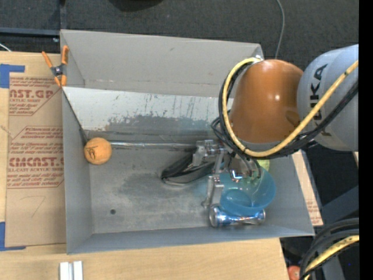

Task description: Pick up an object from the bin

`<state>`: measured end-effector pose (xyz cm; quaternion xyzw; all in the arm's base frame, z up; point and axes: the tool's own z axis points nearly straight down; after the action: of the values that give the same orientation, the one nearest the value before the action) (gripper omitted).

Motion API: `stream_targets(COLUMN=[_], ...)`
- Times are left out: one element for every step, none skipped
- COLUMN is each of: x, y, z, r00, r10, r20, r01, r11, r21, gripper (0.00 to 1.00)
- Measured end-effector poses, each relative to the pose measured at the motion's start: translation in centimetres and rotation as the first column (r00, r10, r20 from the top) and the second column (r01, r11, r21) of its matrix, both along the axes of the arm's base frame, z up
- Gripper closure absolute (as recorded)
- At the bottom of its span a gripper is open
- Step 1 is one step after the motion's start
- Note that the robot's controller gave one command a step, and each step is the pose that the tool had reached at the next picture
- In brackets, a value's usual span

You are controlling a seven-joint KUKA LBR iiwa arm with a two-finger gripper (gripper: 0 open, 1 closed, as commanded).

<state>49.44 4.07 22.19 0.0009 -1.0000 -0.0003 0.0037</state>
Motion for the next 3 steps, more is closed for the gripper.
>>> stream_targets(x=[0.2,9.9,9.5], y=[0.0,-2.7,-5.2], z=[0.4,-15.2,-6.1], r00=[1.000,0.990,0.997], r10=[-0.001,0.139,0.072], r20=[0.009,0.013,0.024], r01=[0.001,-0.139,-0.072], r11=[1.000,0.990,0.997], r21=[0.001,0.000,0.001], gripper=[0.00,0.00,0.00])
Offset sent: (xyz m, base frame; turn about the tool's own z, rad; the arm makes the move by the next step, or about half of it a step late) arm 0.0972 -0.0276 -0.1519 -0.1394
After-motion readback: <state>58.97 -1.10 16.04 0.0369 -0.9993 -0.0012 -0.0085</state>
